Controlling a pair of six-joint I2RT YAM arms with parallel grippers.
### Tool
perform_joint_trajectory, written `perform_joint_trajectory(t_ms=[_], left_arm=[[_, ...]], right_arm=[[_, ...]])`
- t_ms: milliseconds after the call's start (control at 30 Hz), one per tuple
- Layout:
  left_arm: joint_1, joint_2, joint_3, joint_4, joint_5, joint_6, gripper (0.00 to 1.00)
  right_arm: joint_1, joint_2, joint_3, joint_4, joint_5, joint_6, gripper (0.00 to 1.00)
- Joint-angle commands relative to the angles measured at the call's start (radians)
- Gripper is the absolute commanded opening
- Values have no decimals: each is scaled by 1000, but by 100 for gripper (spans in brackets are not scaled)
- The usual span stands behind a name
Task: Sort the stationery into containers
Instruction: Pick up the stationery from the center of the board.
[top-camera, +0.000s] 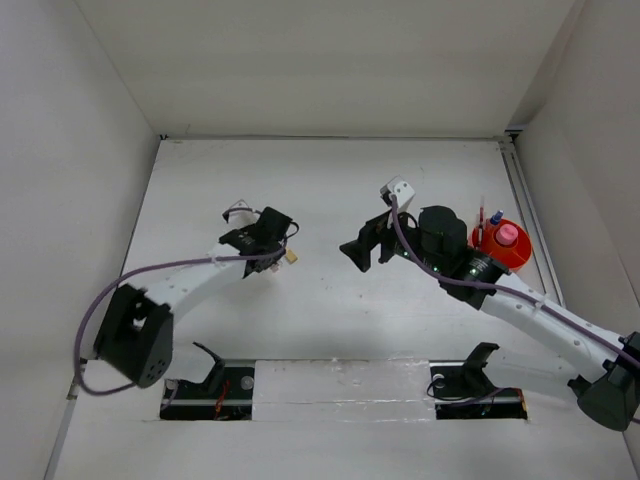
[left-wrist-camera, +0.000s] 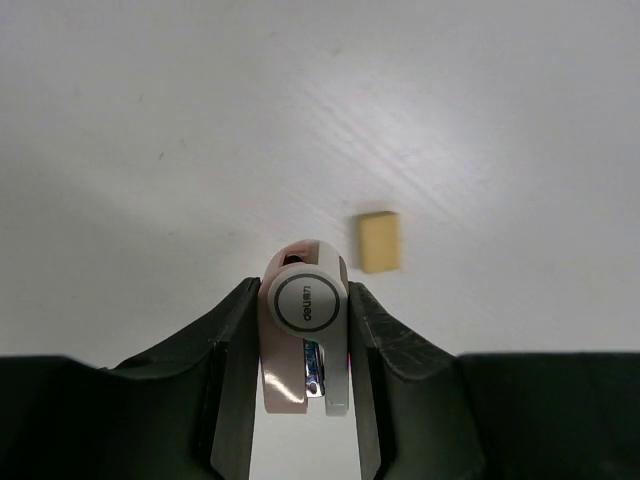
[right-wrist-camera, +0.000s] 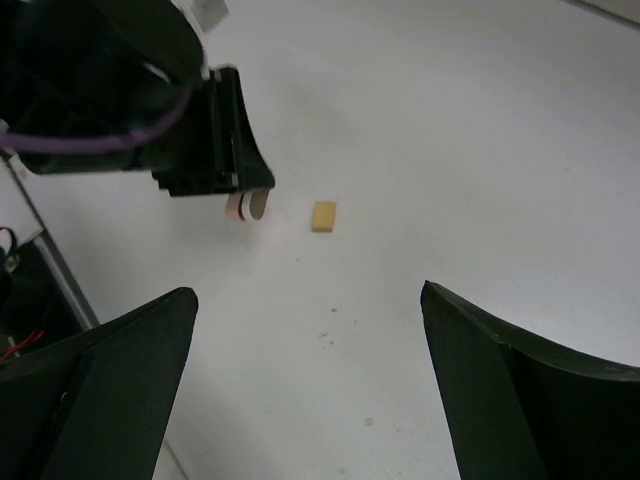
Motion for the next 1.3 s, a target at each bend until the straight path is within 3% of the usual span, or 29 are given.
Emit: perform_joint_trajectory(t_ms=[0, 100, 233, 300, 467, 867, 1267], left_arm=[[-11, -201, 4, 85, -5, 76, 0], [-34, -303, 25, 125, 6, 117, 0], [-34, -396, -3, 342, 107, 217, 0], [-34, -420, -34, 415, 164, 249, 0], [-34, -451, -56, 607, 265, 320, 0], [-34, -442, -56, 669, 406, 375, 0], [-34, -431, -65, 669, 426, 366, 0]], right_arm=[[-35, -41, -72, 207, -251, 50, 100], [-35, -41, -123, 295, -314, 80, 100], [-35, 5, -170, 502, -365, 195, 98], [-8, 26, -171, 530, -220, 284, 97], [36, 156, -19, 413, -21, 321, 96], [54, 344, 109, 477, -9, 344, 85], [54, 385, 78, 648, 9, 363, 58]])
